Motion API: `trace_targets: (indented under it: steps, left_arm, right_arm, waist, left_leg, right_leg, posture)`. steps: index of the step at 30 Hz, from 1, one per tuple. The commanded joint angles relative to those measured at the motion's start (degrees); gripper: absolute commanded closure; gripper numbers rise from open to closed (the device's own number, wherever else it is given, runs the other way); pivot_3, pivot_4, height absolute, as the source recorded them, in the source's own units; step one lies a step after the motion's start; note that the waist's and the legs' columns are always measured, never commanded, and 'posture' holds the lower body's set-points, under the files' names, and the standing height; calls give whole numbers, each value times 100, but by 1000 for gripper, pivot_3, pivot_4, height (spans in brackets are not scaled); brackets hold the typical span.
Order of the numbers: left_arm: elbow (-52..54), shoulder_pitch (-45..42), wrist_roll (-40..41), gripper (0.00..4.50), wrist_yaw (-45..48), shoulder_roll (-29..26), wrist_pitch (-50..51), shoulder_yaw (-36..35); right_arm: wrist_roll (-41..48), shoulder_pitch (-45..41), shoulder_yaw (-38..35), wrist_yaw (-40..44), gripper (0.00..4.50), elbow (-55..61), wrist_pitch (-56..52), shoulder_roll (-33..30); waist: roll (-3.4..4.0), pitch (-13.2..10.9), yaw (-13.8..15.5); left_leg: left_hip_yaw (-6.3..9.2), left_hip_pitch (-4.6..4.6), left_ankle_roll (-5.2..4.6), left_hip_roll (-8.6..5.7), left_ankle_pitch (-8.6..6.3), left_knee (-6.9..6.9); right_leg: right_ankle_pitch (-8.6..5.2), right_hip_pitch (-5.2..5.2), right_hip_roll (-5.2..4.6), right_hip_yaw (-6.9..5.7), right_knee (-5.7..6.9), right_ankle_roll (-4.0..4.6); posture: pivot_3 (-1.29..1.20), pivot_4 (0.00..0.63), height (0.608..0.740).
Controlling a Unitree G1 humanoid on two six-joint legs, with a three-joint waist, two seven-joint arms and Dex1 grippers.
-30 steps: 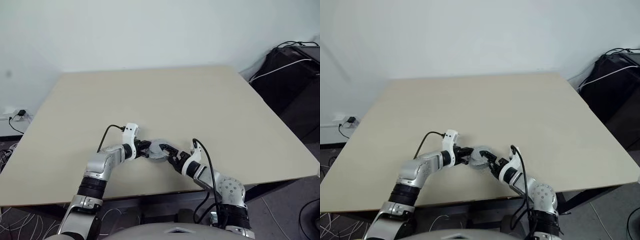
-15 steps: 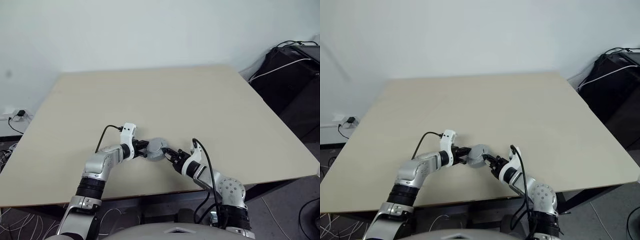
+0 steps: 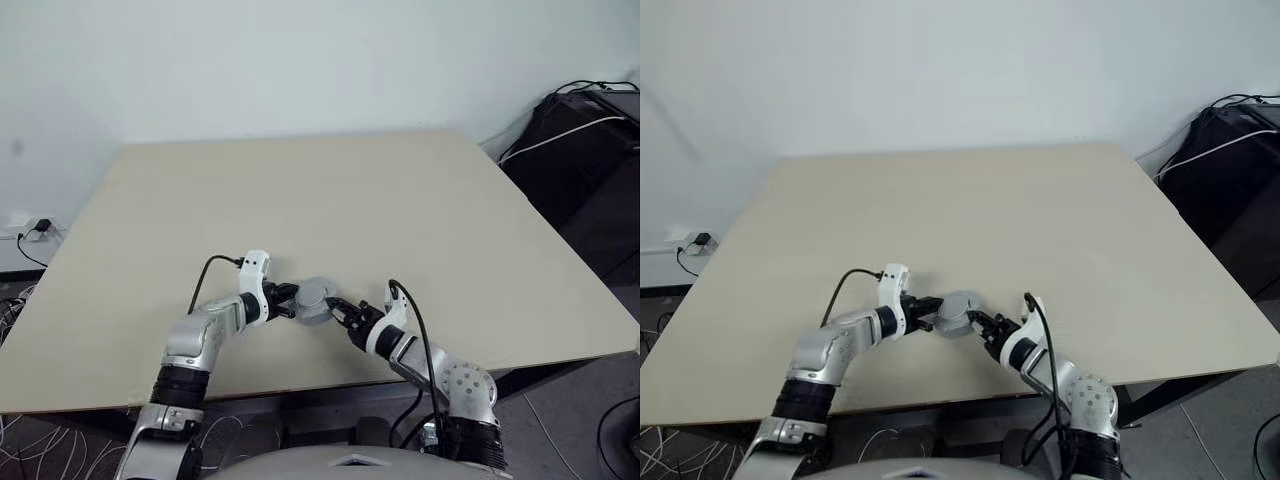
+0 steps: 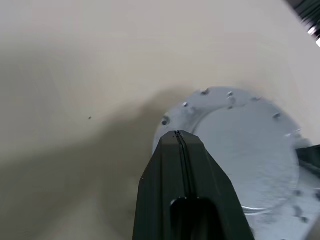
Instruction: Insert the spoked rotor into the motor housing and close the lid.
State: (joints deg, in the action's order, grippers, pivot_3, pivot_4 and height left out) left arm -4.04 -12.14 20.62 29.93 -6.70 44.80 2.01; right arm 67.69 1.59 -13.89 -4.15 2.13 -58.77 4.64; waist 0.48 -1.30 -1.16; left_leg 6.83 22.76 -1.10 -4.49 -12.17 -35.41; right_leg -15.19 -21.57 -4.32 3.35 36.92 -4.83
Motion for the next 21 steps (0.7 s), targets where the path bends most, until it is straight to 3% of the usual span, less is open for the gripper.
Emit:
trace_targets:
  steps: [1,9,14,17,21]
  left_arm:
    - [736,24,339,4500,0,96,-64,-129]
    - [1966,718,1424,4500,-572,804,-683,-1310]
    - [2414,1430,2749,4500,-872,994,92,-1815]
    - [2512,2120,3039,4500,-891,999,271,-1738]
    - [2361,2760,3529,3523,-819,1127,327,-1737]
  right_arm:
    - [322,90,125,-36,3232,313,51,470]
    - [749,149,-6,-191,3232,481,432,508]
    - [1055,16,-27,-305,3232,609,719,500]
    - [1215,-165,26,-393,3232,687,855,450]
    - [1432,-437,143,-520,3232,821,997,425]
  waist:
    - [-2,-4,10]
    - [2,-22,9]
    - [-1,-50,23]
    - [5,-63,-13]
    - [8,-95,-20]
  left_leg:
    - [0,1,0,0,0,-2]
    - [-3,4,0,2,-1,2]
    - [-6,9,-3,1,-2,-6]
    - [-7,11,-4,1,-3,-7]
    - [-11,12,-5,3,-4,-11]
  right_leg:
    - [-1,1,-1,-1,0,1]
    - [-3,-4,-2,2,-2,4]
    - [-23,-3,-2,3,-6,-10]
    - [-27,-4,-2,3,-6,-6]
    - [-34,-7,-1,8,-4,6]
  posture:
    - [0,0,740]
    - [0,0,740]
    - [0,0,740]
    - [0,0,740]
    - [0,0,740]
